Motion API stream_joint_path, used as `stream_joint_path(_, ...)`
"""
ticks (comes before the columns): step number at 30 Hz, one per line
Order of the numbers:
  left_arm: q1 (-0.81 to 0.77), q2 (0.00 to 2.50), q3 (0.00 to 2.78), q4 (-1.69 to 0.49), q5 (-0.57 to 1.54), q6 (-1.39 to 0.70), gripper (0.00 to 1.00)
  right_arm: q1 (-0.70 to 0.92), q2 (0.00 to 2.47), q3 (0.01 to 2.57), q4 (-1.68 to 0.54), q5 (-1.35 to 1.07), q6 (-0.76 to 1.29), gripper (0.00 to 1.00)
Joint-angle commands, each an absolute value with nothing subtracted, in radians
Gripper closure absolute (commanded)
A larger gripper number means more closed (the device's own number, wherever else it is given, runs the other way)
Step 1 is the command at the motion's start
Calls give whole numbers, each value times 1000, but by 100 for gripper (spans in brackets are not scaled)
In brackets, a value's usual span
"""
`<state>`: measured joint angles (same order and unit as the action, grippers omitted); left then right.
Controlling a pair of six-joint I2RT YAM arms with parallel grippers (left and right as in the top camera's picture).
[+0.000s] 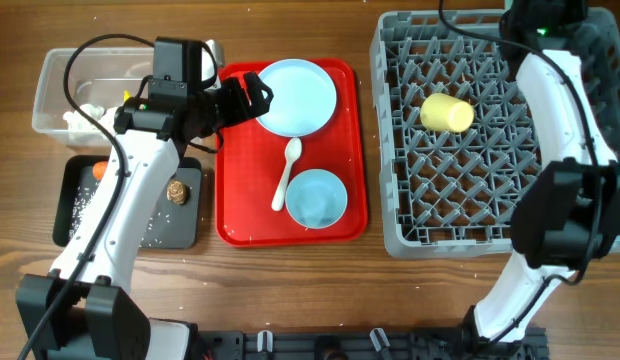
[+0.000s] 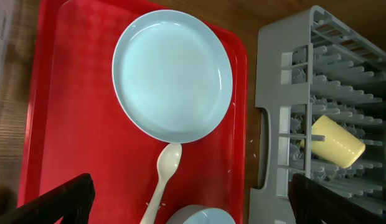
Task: Sort waste into correct bins and load items into the dishwasher rack
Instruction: 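Open the left gripper and carry the bowl right over the rack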
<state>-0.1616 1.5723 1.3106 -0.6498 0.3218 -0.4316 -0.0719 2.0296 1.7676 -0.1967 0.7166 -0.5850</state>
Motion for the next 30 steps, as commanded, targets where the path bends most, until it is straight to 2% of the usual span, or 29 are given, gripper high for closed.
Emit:
stream_joint_path(1,-158,1562,1334,-647,313,-427,0,-51,2040,1772,-258,756,-497,96)
stream_joint_path(6,-158,1562,1334,-646,313,-427,0,-43,2046,1771,-349,755,-410,96)
stream_joint_path(13,-158,1562,1334,-647,313,-427,0,-43,2101,1771,-361,762,-404,96)
stream_joint_path(23,-158,1562,1334,-647,313,-427,0,-47,2166,1771,-287,905,-422,96)
stream_joint_path(30,-158,1562,1334,-647,313,-427,0,-48,2168,1771,-183,1006,-532,96)
